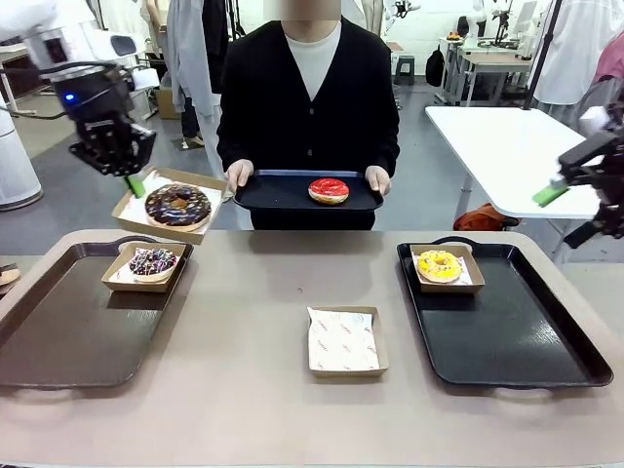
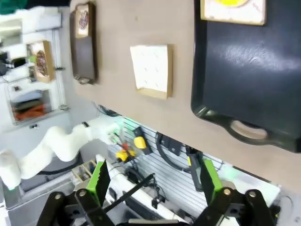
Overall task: Individually package the donuts and arrange them on the tray.
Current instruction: Place the picked Paper togo box on the Handle tray while simultaneously picking up another Paper togo box from the table with the other hand.
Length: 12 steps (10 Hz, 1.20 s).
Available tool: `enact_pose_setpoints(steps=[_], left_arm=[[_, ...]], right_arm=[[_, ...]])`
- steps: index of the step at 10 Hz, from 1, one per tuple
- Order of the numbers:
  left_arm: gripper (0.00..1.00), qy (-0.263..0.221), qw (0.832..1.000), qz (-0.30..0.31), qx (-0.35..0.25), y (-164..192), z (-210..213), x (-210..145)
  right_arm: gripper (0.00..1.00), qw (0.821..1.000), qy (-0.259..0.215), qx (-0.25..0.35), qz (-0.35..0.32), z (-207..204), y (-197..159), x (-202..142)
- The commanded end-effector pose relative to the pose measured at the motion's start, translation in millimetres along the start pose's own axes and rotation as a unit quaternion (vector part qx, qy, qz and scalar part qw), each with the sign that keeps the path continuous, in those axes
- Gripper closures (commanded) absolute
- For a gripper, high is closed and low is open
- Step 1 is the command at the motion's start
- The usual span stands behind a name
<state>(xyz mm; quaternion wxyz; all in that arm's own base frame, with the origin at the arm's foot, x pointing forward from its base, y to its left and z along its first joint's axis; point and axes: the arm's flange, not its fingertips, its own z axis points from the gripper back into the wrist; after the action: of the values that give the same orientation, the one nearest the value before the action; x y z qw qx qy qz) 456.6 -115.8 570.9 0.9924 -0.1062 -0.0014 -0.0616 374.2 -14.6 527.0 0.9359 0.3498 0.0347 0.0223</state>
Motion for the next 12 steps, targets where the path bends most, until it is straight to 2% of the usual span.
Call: enact_pose_setpoints(steps=[1,4,8,11,12], left_arm=[[0.99,0.008,1.000,0.012,-0.018,24.2,-7.4,-22.8],[0.99,0.003,0.999,0.038,-0.019,66.9,-20.9,-47.3],[0.99,0.019,0.999,0.041,-0.012,94.1,-35.7,-51.2],[0.99,0.029,0.998,0.052,0.011,105.2,-49.8,-49.9],[0.99,0.033,0.998,0.054,-0.009,94.5,-41.7,-49.8]], right_arm=[[0.00,0.998,0.016,-0.067,-0.008,-44.0,30.2,8.2],[0.00,0.990,0.026,-0.141,-0.002,-116.4,73.7,22.2],[0.00,0.982,0.043,-0.181,-0.006,-192.3,86.4,40.0],[0.00,0.981,0.060,-0.183,-0.012,-186.7,79.8,48.0],[0.00,0.983,0.056,-0.174,0.000,-200.6,80.0,42.4]])
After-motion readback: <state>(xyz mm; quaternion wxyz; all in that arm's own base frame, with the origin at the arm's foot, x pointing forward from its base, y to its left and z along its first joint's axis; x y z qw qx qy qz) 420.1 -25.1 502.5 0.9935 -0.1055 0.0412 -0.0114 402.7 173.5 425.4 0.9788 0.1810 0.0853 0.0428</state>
